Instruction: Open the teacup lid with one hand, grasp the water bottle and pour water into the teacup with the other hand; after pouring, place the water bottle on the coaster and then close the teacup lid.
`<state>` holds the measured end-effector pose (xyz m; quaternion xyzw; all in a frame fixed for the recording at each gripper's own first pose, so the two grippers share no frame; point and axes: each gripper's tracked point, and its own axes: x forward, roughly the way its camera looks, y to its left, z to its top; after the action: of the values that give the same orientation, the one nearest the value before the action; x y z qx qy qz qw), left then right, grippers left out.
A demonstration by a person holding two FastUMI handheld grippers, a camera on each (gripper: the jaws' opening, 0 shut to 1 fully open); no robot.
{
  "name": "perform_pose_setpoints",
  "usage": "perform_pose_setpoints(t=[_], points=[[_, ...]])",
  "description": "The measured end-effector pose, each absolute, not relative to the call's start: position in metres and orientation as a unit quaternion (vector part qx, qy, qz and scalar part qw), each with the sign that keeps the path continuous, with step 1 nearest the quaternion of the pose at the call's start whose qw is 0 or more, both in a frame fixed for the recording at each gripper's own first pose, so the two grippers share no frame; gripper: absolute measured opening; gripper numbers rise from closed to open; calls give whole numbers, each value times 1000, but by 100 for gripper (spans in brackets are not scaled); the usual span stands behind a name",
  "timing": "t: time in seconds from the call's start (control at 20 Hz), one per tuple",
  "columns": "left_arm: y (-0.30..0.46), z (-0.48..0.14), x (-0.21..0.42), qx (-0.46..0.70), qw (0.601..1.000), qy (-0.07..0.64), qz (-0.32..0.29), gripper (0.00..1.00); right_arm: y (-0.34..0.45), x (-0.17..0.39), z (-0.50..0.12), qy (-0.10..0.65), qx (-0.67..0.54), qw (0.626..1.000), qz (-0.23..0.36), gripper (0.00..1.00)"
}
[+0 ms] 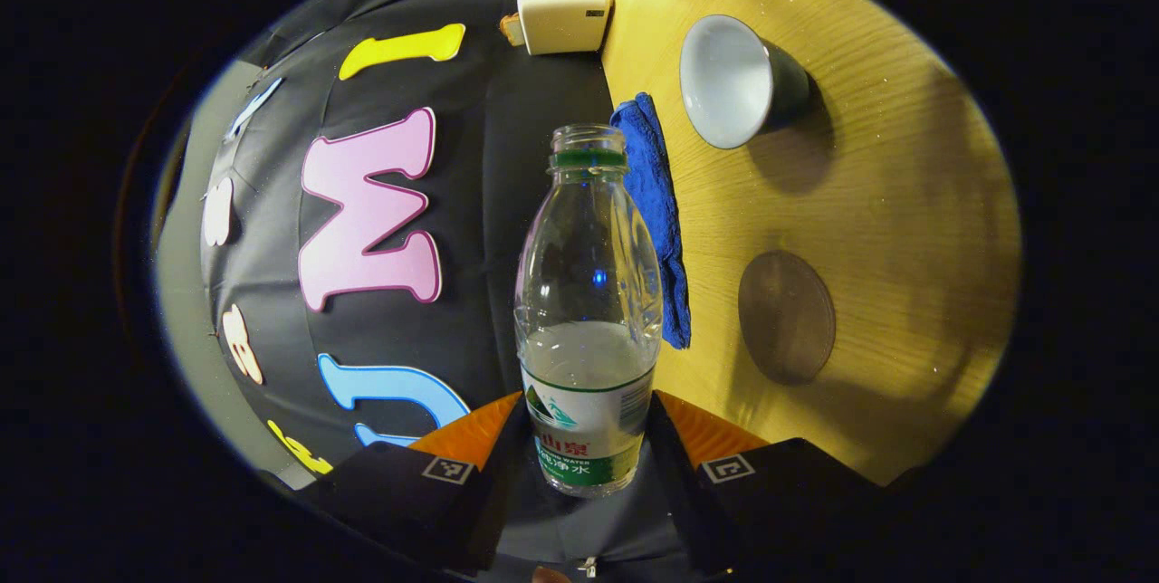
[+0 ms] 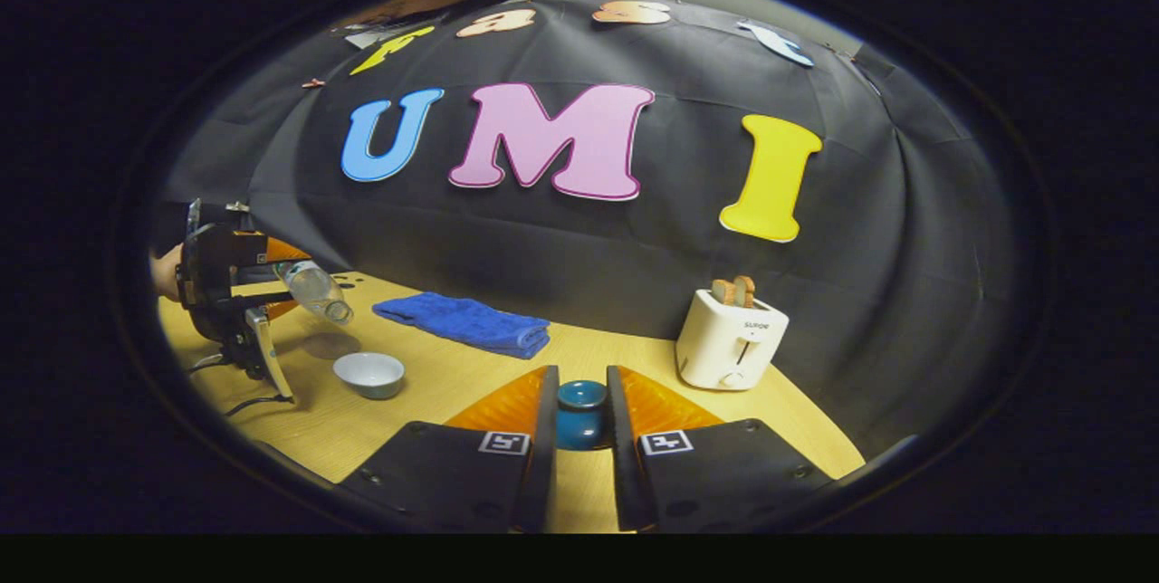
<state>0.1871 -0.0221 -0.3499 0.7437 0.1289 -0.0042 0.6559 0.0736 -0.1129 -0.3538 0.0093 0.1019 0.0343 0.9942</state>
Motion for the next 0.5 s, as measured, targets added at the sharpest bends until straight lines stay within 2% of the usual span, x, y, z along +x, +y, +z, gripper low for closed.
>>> perform_pose_setpoints(t=[0.5], points=[[-22,-343,190,763,636,118,-4,76,-111,73,-355,99,4,995,32,30]])
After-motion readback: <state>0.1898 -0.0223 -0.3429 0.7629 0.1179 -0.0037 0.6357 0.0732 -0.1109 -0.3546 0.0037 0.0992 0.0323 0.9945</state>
